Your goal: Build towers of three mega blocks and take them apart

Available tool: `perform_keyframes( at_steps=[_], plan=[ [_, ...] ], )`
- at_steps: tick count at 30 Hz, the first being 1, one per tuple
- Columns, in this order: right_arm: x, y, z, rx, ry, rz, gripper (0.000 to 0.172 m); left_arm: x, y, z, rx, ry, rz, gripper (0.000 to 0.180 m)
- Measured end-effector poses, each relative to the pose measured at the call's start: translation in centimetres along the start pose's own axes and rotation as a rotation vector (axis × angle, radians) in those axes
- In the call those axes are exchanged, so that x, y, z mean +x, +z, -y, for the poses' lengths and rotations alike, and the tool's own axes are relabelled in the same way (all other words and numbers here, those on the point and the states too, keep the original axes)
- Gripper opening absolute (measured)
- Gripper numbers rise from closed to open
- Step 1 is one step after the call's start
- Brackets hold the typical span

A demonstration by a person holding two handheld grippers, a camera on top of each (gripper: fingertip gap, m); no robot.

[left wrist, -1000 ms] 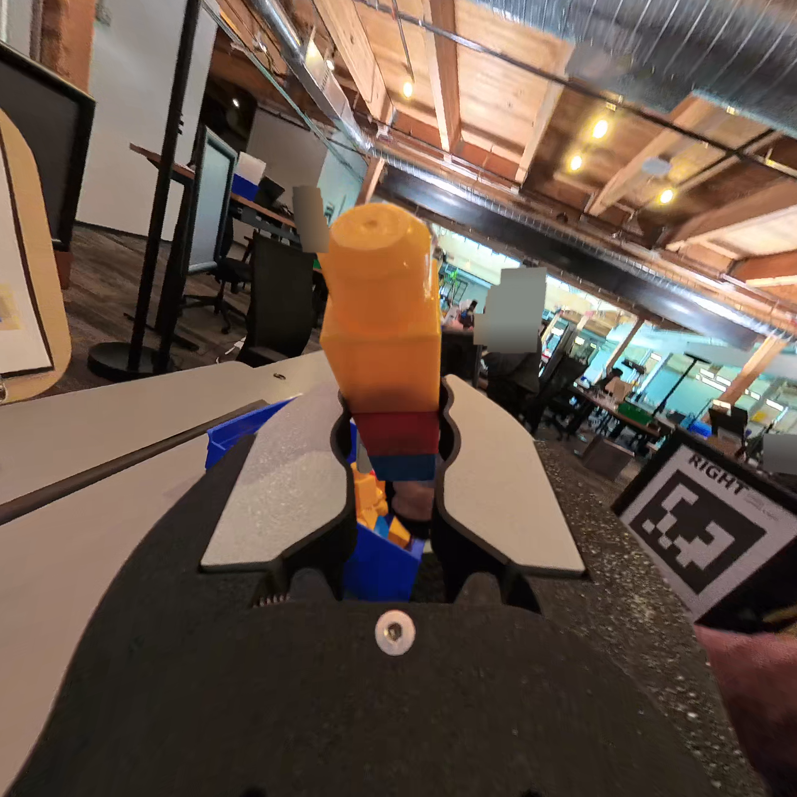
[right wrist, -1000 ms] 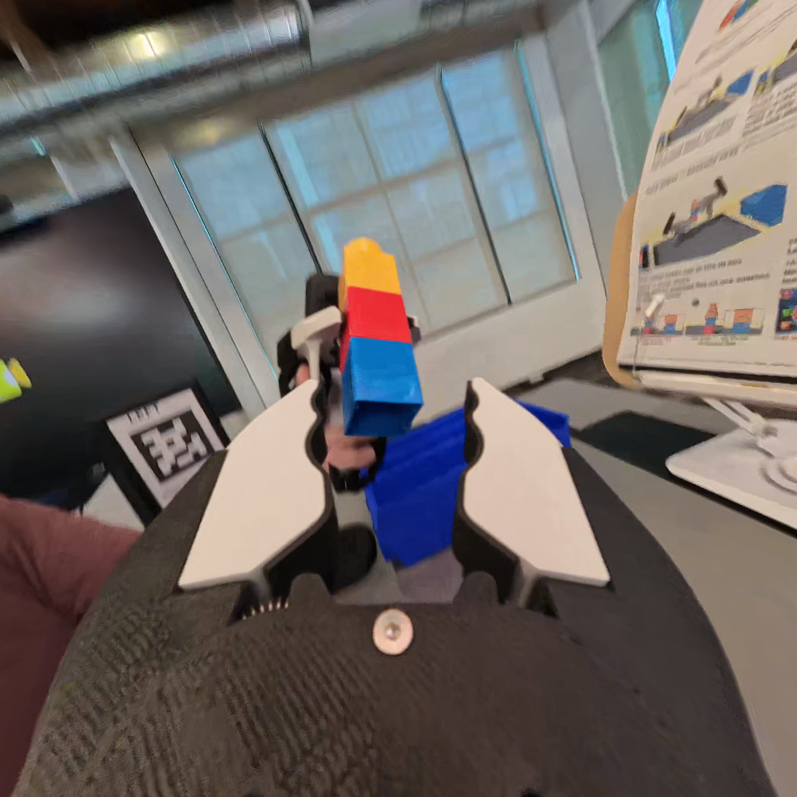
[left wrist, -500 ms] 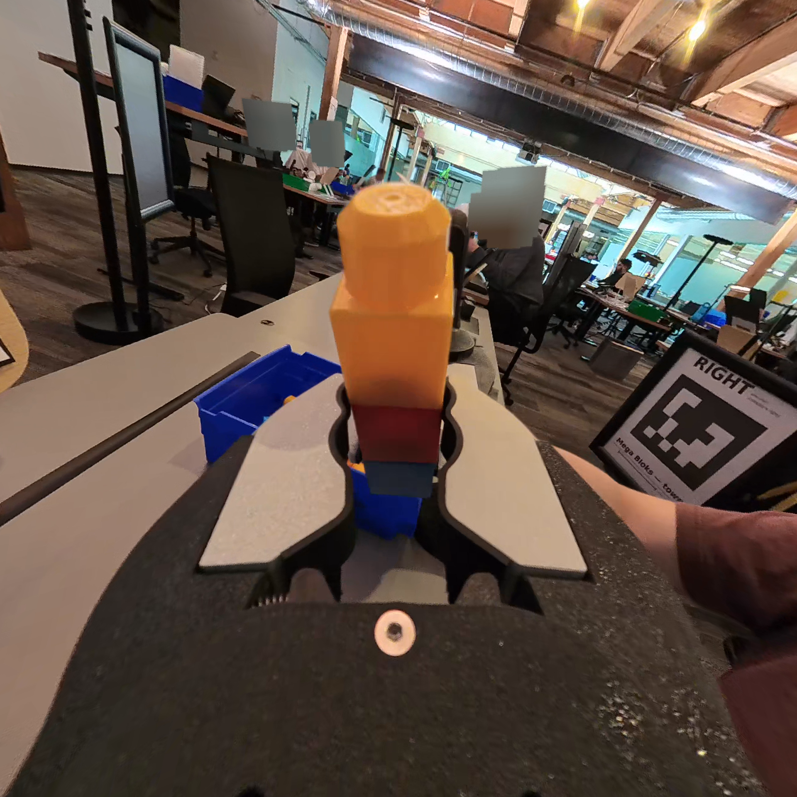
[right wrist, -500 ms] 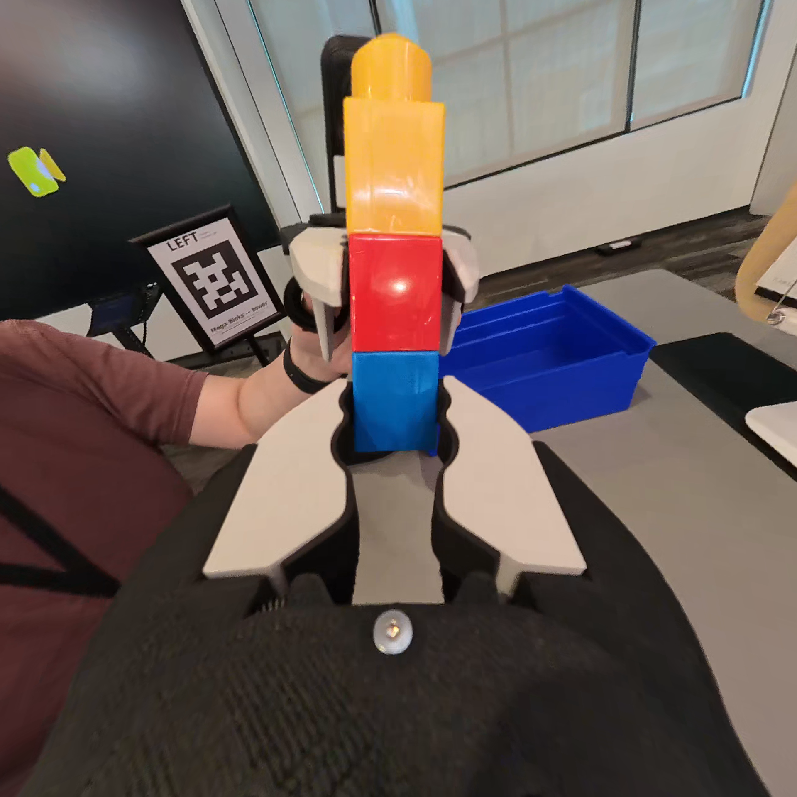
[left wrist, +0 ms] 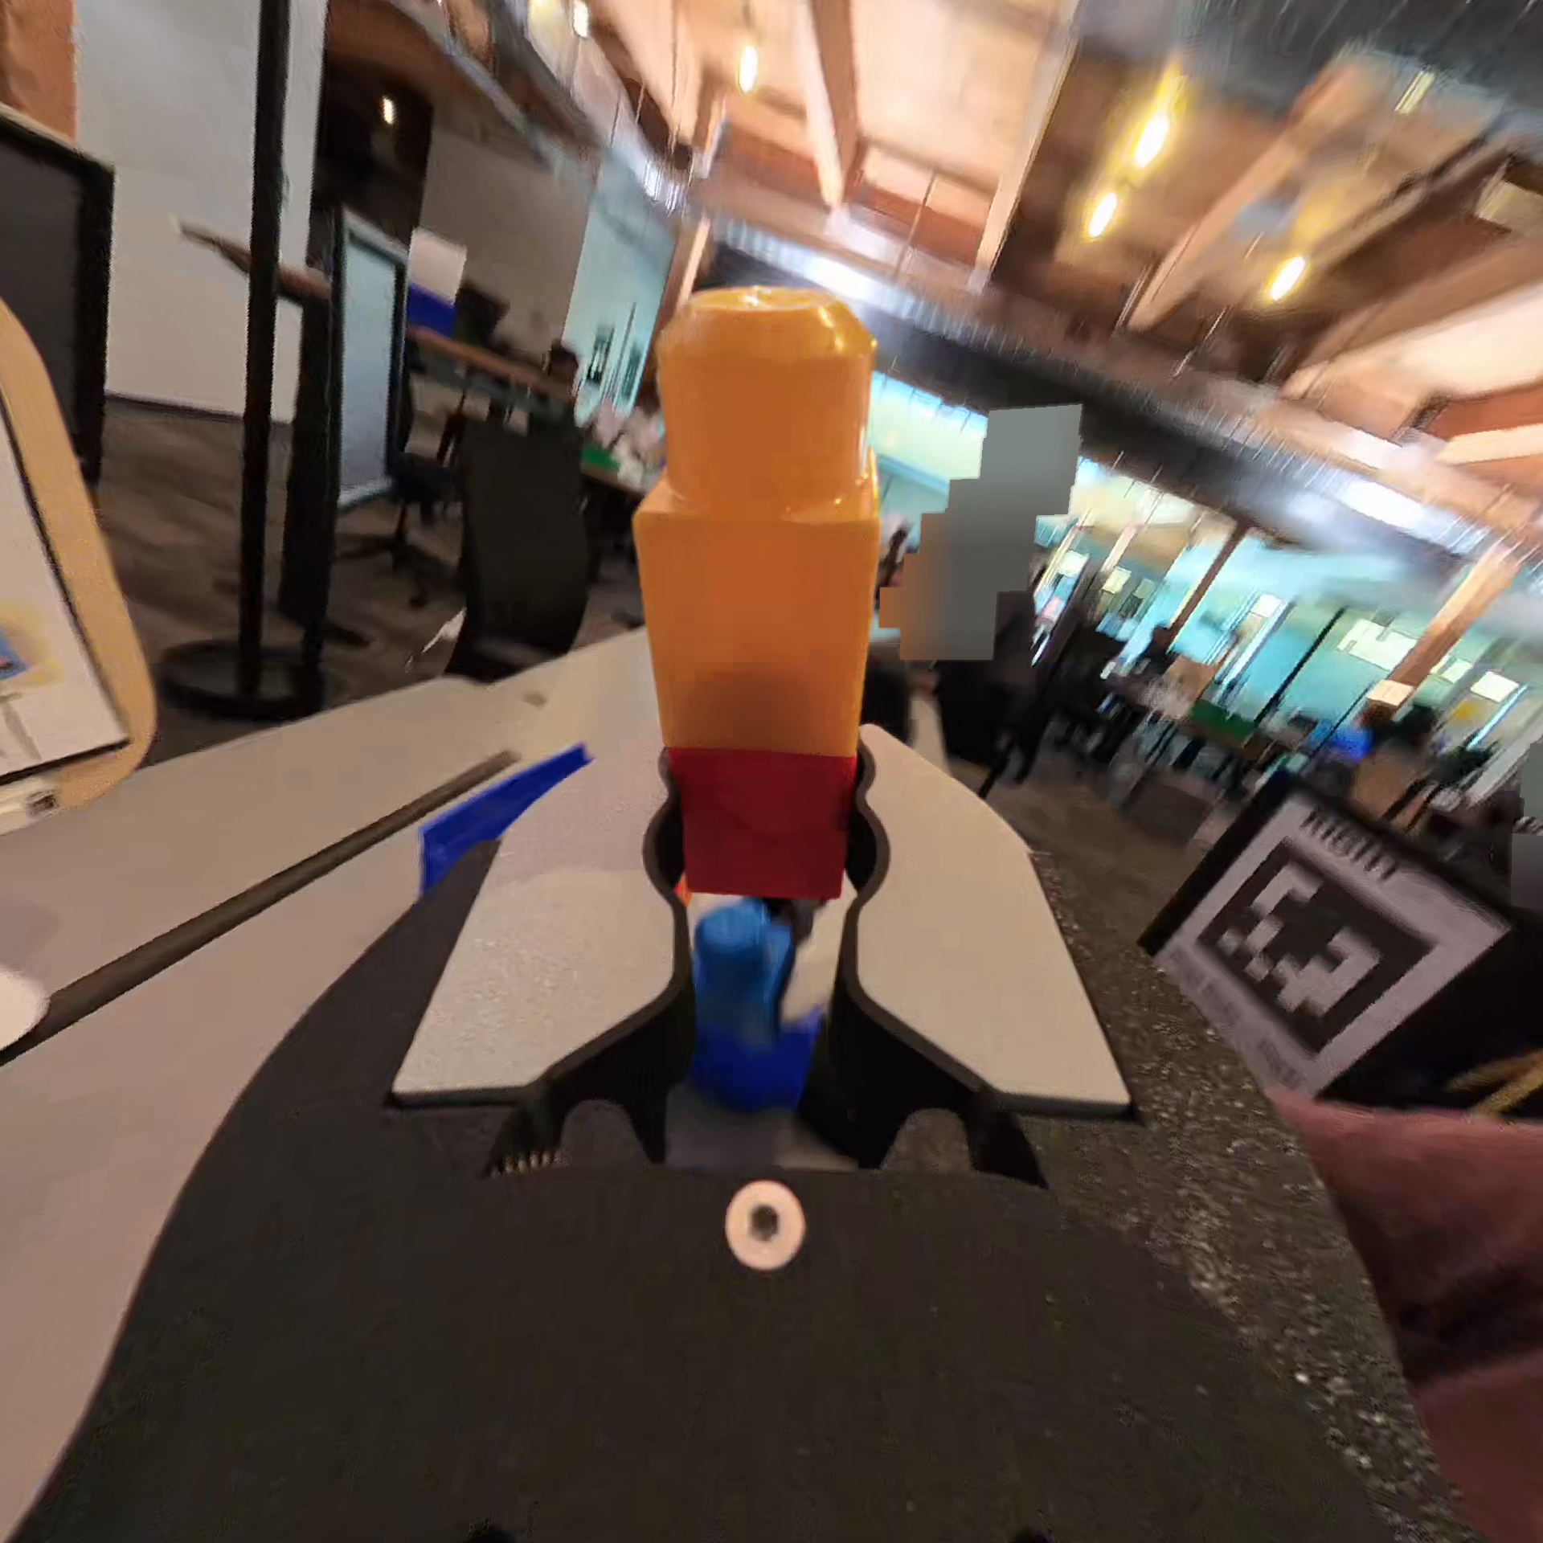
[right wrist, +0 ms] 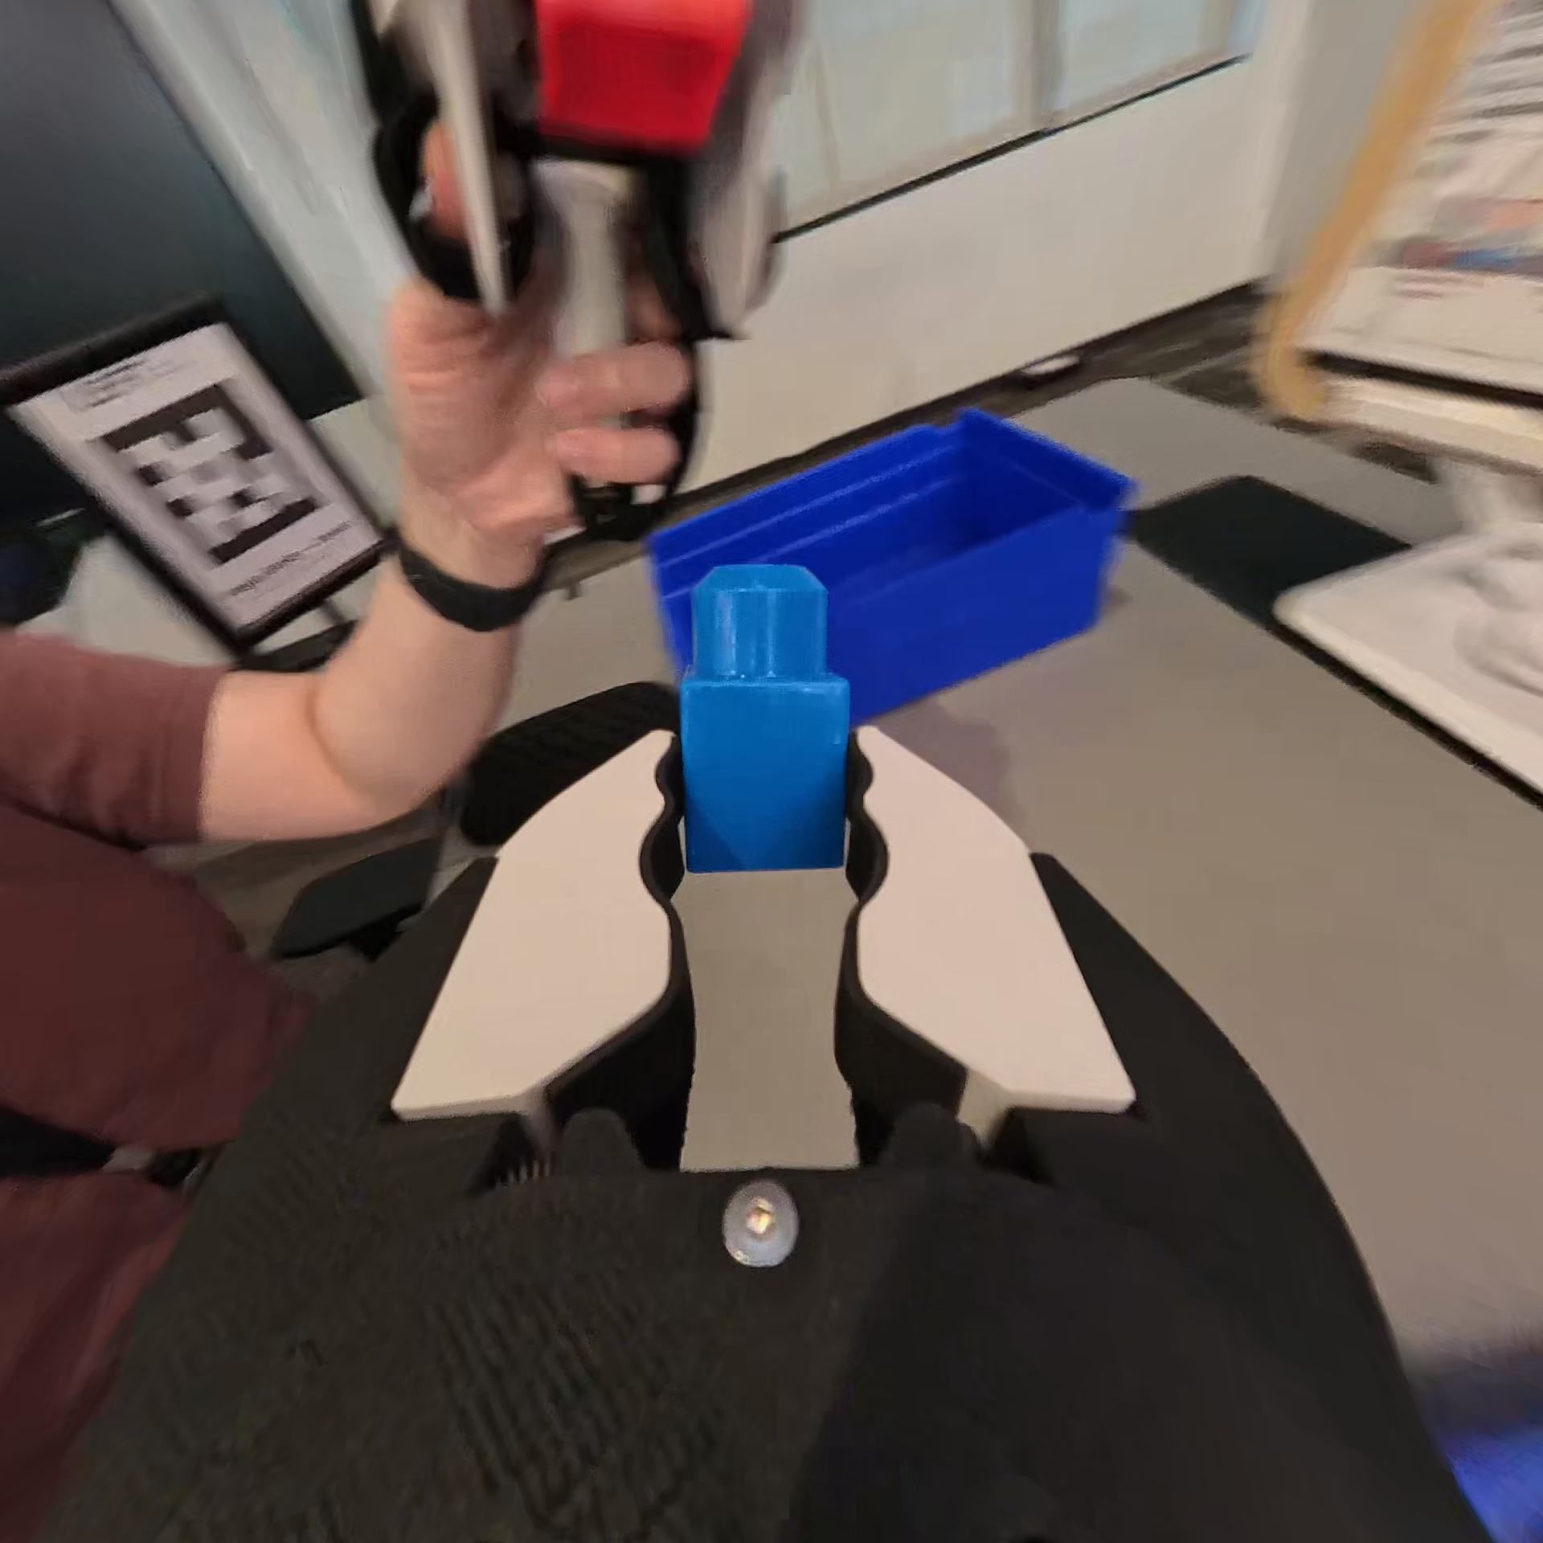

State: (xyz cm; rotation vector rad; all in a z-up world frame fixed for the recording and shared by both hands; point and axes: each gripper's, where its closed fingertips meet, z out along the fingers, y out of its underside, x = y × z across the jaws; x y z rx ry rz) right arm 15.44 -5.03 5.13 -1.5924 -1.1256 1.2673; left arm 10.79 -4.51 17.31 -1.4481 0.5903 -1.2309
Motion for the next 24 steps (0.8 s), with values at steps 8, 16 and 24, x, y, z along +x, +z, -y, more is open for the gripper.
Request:
perform_keyframes(
  at_steps=[8,16,24],
  plan=[
    [14.6,-16.3,-8.7,-0.3,0.273,-0.775,0.037,0.0,0.9,-8.0,-0.42,0.127,0.026,0.035],
    [-2.3,-3.7,6.0,0.235,0.062,-0.002,0.073,3.0,4.4,-12.3,-0.535,0.035,-0.16,0.036],
    [-4.4,-1.2,6.8,0.252,0.094,0.168,0.035,3.9,4.7,-12.1,-0.546,-0.002,-0.185,0.036]
  ],
)
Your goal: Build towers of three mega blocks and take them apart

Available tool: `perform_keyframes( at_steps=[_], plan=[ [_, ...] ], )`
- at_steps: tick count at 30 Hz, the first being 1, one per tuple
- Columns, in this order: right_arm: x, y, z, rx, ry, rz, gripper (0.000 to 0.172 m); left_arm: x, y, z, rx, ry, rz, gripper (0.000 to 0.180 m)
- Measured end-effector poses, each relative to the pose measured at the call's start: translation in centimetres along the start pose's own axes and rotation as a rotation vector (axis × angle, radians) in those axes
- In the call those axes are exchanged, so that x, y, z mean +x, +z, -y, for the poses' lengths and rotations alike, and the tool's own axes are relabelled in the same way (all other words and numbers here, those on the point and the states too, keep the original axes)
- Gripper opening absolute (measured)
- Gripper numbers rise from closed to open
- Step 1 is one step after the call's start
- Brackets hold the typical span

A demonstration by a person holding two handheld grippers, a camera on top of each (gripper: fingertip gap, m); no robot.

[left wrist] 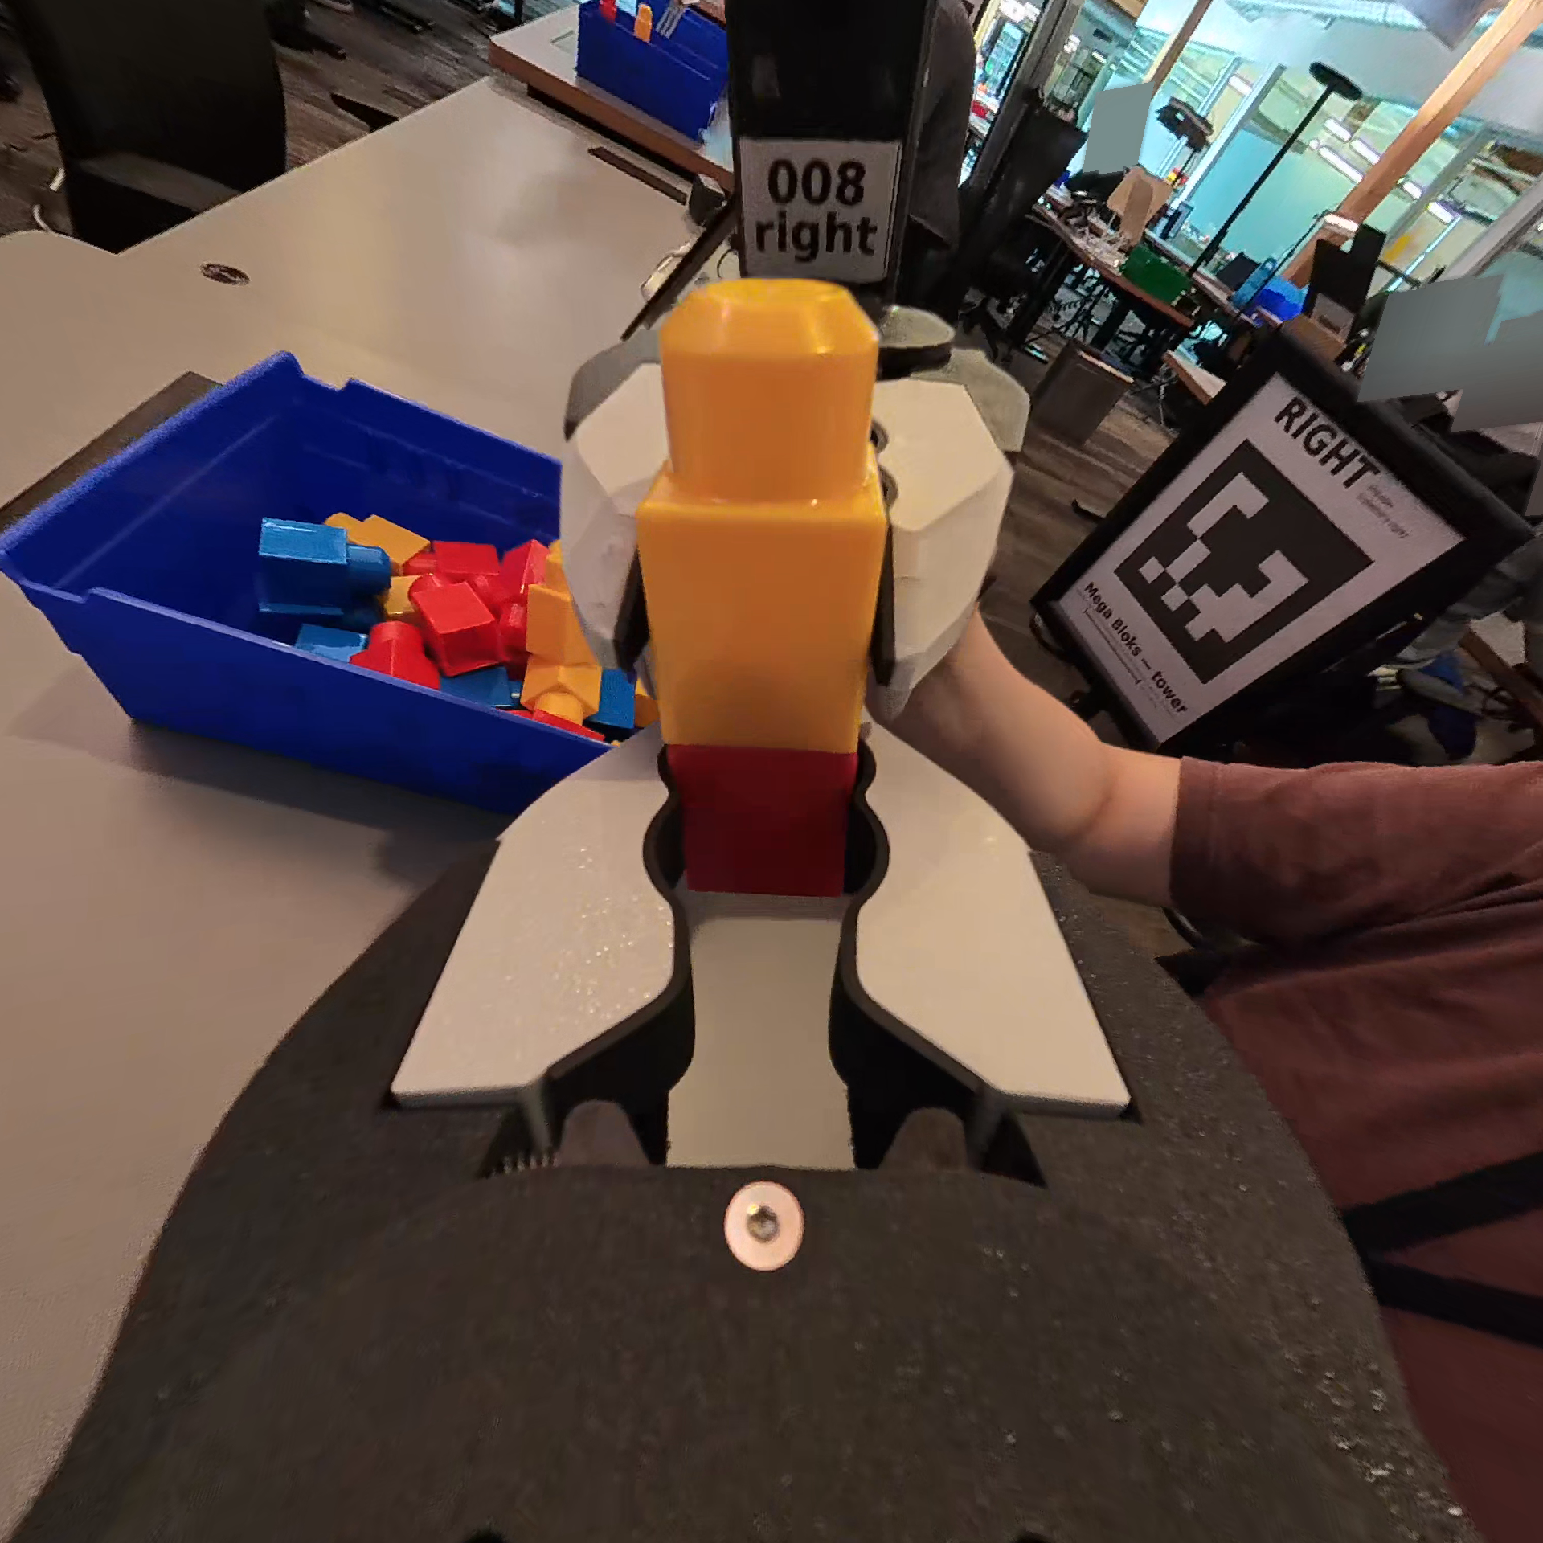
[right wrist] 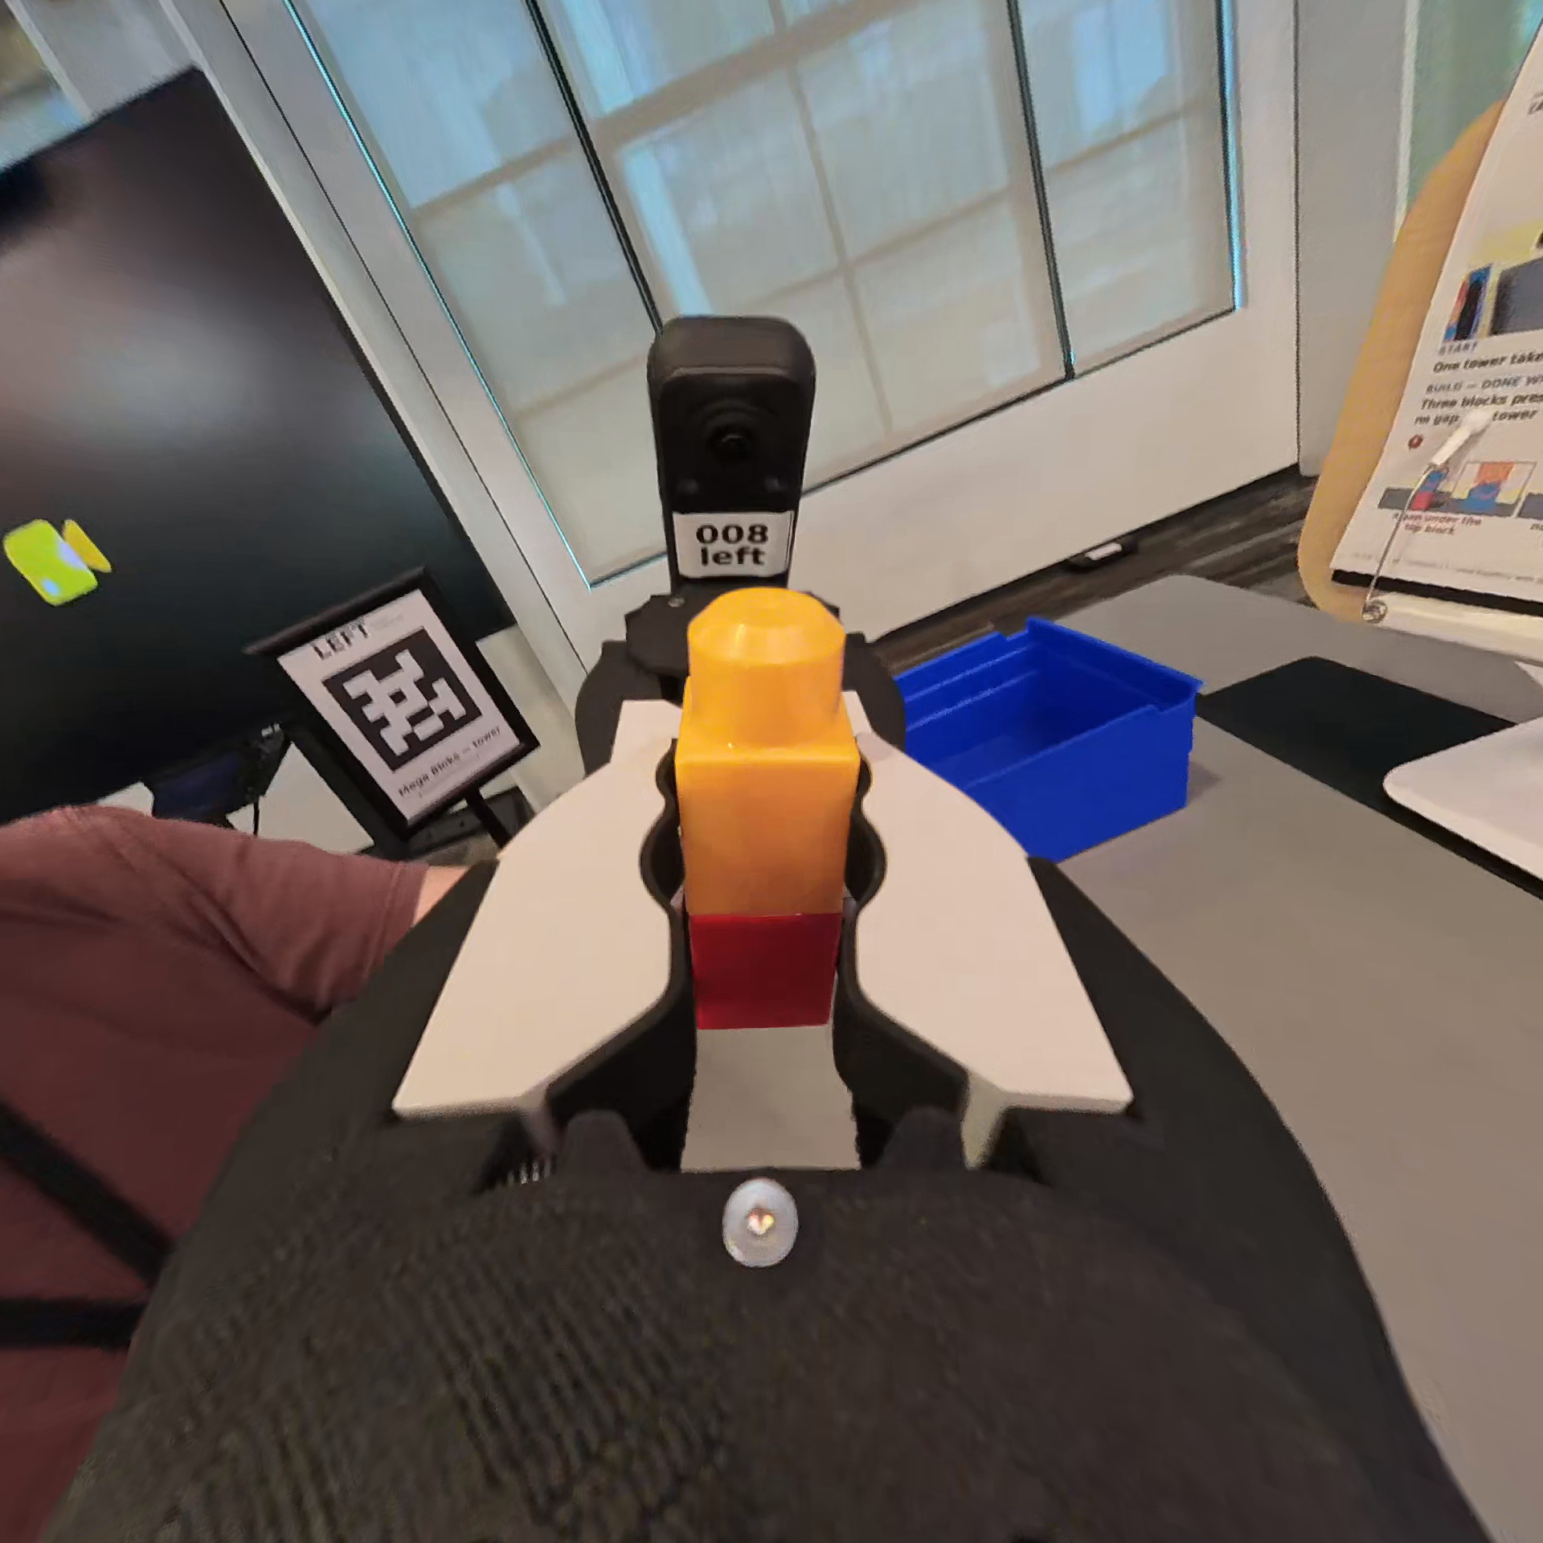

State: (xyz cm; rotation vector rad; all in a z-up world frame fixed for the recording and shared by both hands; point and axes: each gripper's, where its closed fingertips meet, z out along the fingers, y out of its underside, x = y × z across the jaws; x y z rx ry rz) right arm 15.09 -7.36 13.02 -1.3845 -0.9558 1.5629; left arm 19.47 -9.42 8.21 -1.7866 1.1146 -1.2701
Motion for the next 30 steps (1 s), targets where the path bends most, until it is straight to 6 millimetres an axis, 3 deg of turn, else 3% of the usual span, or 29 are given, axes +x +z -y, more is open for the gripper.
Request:
perform_keyframes(
  at_steps=[7,8,10,11,12,14,16,17,20,22,24,25,28,30],
  plan=[
    [-0.2,-0.1,1.3,0.029,0.0,-0.017,0.035,0.4,-0.4,0.8,0.007,-0.028,-0.042,0.035],
    [-0.4,-0.7,2.8,0.108,0.01,-0.013,0.037,0.5,-0.3,0.2,-0.039,-0.029,-0.049,0.035],
    [-0.7,-4.0,7.1,0.315,0.046,0.006,0.036,0.2,0.7,-2.6,-0.175,0.001,-0.012,0.035],
    [-0.3,-5.7,8.3,0.346,0.037,-0.029,0.036,0.4,1.1,-3.1,-0.175,0.006,-0.02,0.035],
    [0.7,-6.8,8.2,0.293,0.02,-0.1,0.035,0.7,1.0,-3.1,-0.146,-0.008,-0.052,0.035],
    [5.6,-9.1,4.4,-0.01,-0.02,-0.388,0.036,0.7,0.2,-2.1,-0.049,-0.041,-0.082,0.035],
    [12.2,-14.4,-1.0,-0.336,-0.052,-0.753,0.036,-0.2,-0.9,-1.7,-0.005,-0.054,-0.056,0.035],
    [14.1,-16.9,-3.6,-0.479,-0.057,-0.843,0.037,-0.2,-1.3,-1.7,0.004,-0.061,-0.064,0.035],
    [16.8,-21.6,-8.8,-0.705,-0.039,-0.957,0.037,-0.4,-1.7,-2.1,-0.004,-0.087,-0.067,0.035],
    [17.3,-22.7,-9.4,-0.731,-0.085,-0.999,0.038,-0.8,-1.5,-2.6,-0.024,-0.097,-0.052,0.035],
    [16.5,-21.2,-7.8,-0.658,-0.208,-0.977,0.068,-0.9,-1.4,-2.9,-0.039,-0.131,-0.064,0.035],
    [15.0,-19.1,-6.6,-0.598,-0.305,-0.907,0.072,-0.8,-1.4,-2.9,-0.037,-0.15,-0.081,0.035],
    [6.4,-9.8,-4.8,-0.448,-0.668,-0.566,0.084,-0.5,-1.2,-2.5,-0.033,-0.219,-0.129,0.035],
    [1.7,-5.4,-5.0,-0.44,-0.923,-0.457,0.081,0.3,-1.0,-2.0,-0.021,-0.243,-0.191,0.035]
  ],
)
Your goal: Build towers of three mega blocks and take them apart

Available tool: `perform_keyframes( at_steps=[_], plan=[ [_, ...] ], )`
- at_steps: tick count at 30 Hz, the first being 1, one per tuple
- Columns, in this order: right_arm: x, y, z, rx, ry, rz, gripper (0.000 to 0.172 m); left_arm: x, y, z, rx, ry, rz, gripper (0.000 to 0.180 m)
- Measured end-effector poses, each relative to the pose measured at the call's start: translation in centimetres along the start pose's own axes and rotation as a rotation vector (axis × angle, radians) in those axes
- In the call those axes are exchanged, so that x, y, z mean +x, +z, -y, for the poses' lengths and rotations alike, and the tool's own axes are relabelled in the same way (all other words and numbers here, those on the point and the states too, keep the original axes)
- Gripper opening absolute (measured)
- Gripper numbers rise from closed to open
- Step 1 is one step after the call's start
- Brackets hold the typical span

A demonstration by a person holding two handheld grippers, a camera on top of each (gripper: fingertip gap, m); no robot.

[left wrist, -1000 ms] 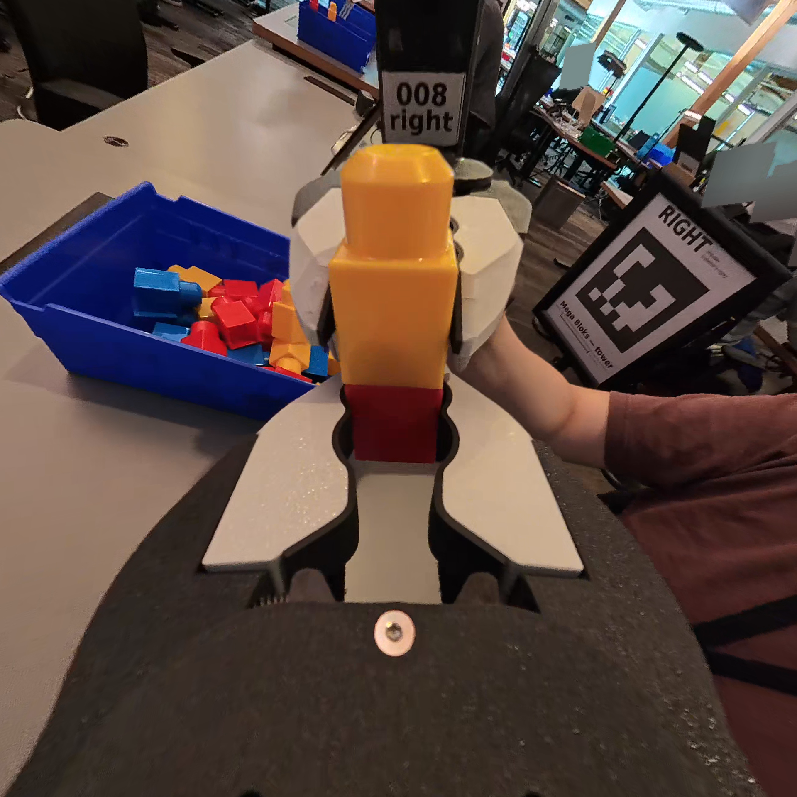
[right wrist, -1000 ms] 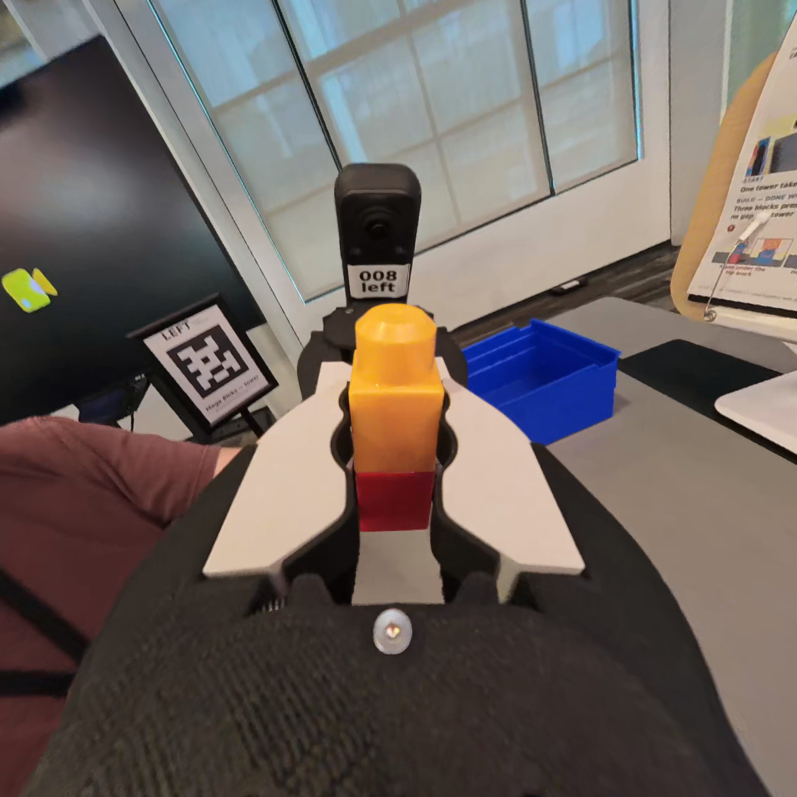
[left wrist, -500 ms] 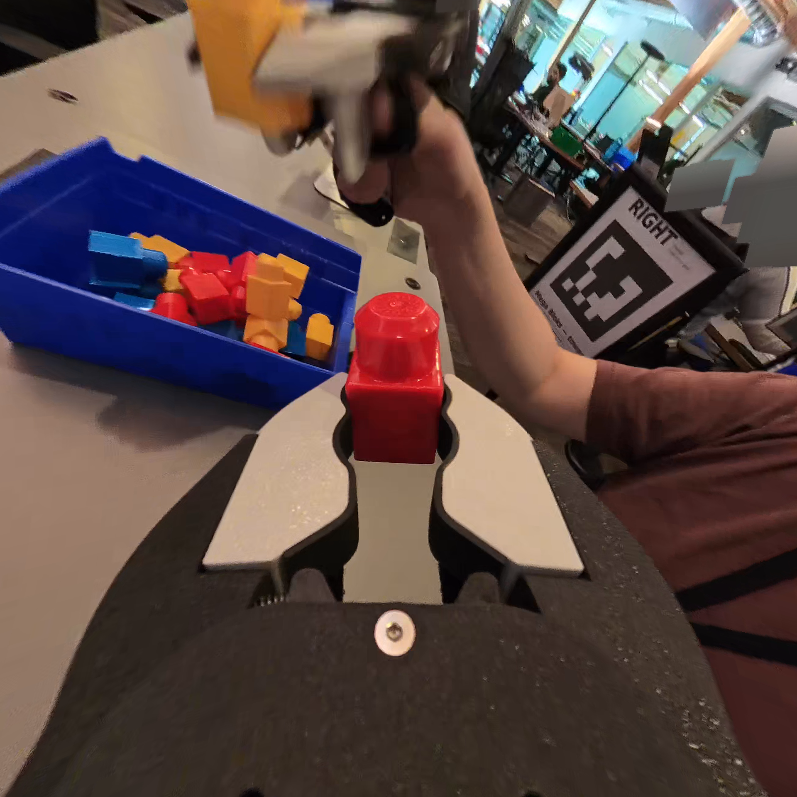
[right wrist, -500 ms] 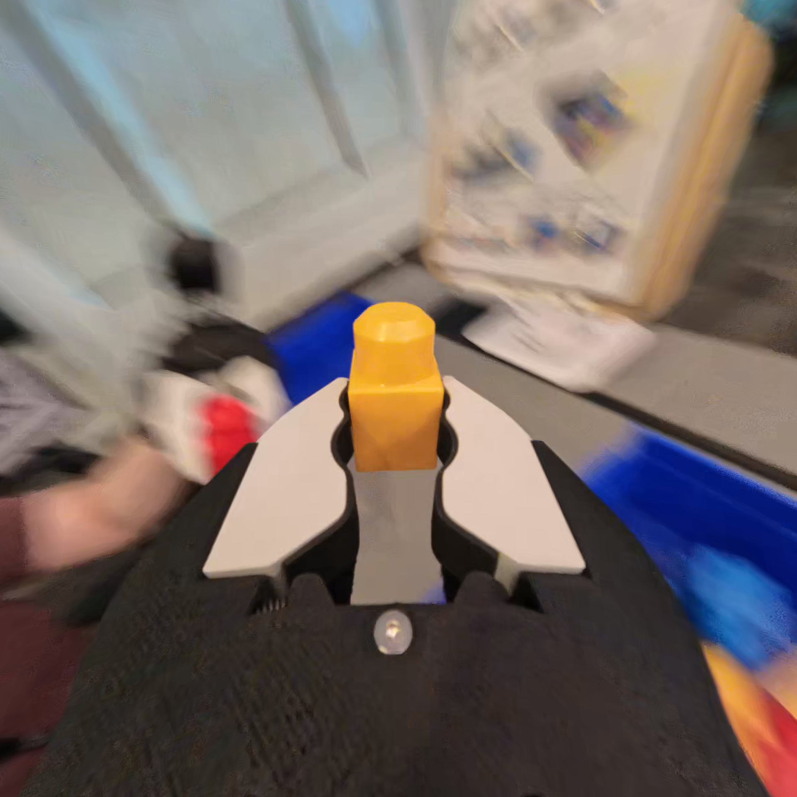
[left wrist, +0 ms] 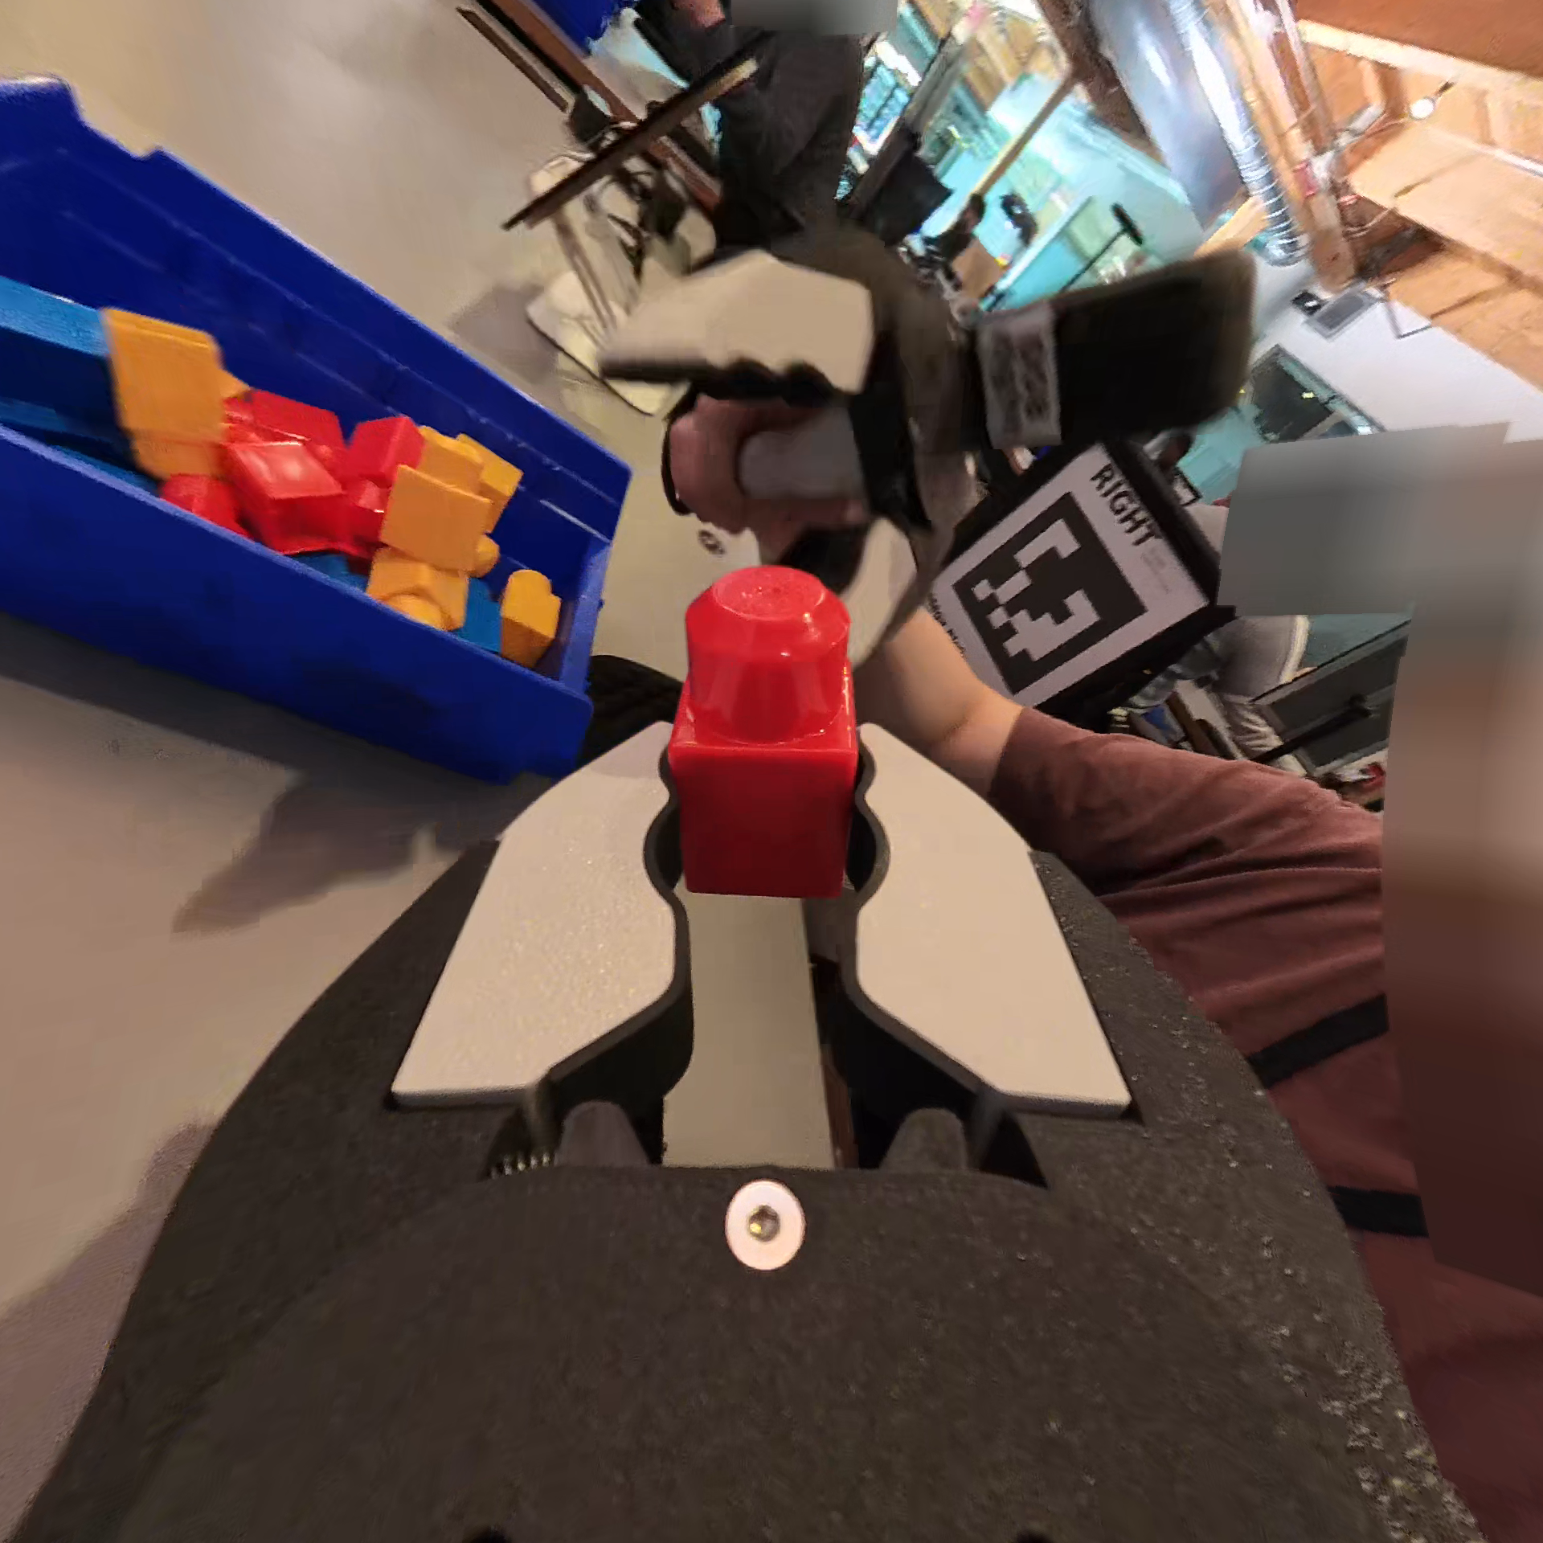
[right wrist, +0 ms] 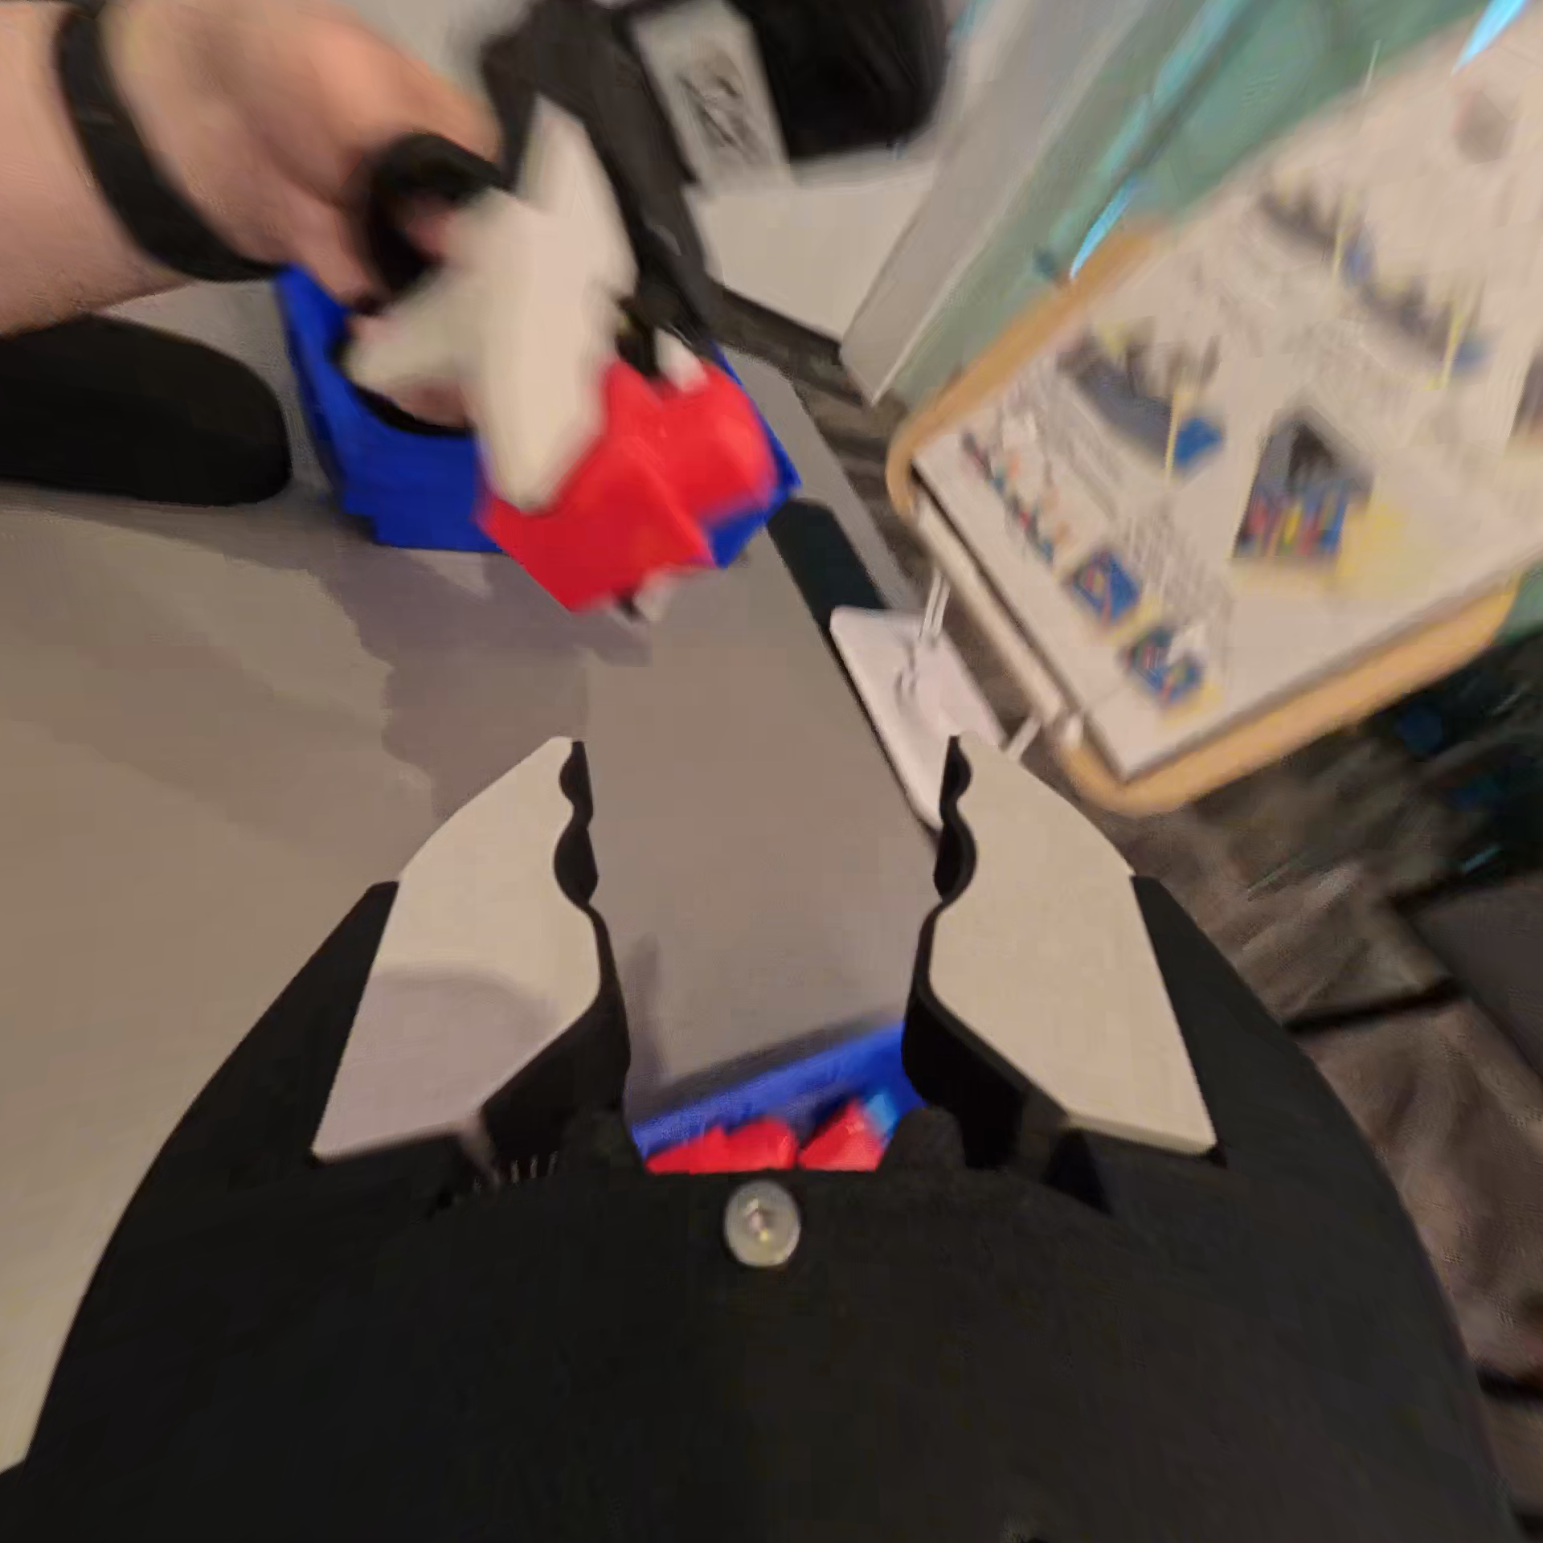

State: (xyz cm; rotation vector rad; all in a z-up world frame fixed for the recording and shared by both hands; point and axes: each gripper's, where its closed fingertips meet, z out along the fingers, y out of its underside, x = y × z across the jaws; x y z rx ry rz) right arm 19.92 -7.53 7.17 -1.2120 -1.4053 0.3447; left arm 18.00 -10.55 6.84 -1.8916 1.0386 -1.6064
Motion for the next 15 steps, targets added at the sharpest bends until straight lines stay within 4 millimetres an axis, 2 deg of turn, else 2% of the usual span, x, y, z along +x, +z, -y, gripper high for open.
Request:
perform_keyframes(
  at_steps=[2,3,4,6,8,10,11,12,14,15],
  plan=[
    [-1.8,1.0,2.9,0.043,-0.157,-0.014,0.082,0.7,0.4,0.2,-0.004,-0.01,-0.039,0.035],
    [-2.1,1.4,3.6,0.048,-0.178,-0.014,0.083,1.0,0.5,0.2,-0.009,-0.001,-0.046,0.035],
    [-2.3,1.8,4.0,0.05,-0.178,-0.007,0.083,1.3,0.7,0.2,-0.012,0.011,-0.055,0.035],
    [-2.3,2.0,4.6,0.082,-0.172,0.001,0.069,2.0,1.0,0.0,-0.024,0.016,-0.075,0.036],
    [-2.3,1.6,4.9,0.114,-0.151,0.007,0.068,2.7,0.8,0.1,-0.009,0.009,-0.1,0.036],
    [-0.9,0.5,3.8,0.095,-0.119,-0.012,0.068,3.1,0.0,0.2,-0.009,0.015,-0.102,0.047],
    [0.8,-0.2,2.1,0.048,-0.079,-0.033,0.067,3.1,-0.9,0.4,-0.002,0.02,-0.081,0.049],
    [2.9,-0.8,-1.0,-0.048,0.002,-0.039,0.067,3.0,-2.1,0.6,0.021,0.028,-0.05,0.047],
    [6.1,-1.7,-9.1,-0.308,0.243,-0.011,0.067,2.8,-4.6,1.1,0.079,0.062,0.039,0.046],
    [6.7,-2.1,-12.7,-0.422,0.335,0.011,0.067,2.6,-5.7,1.2,0.096,0.082,0.091,0.046]
  ],
)
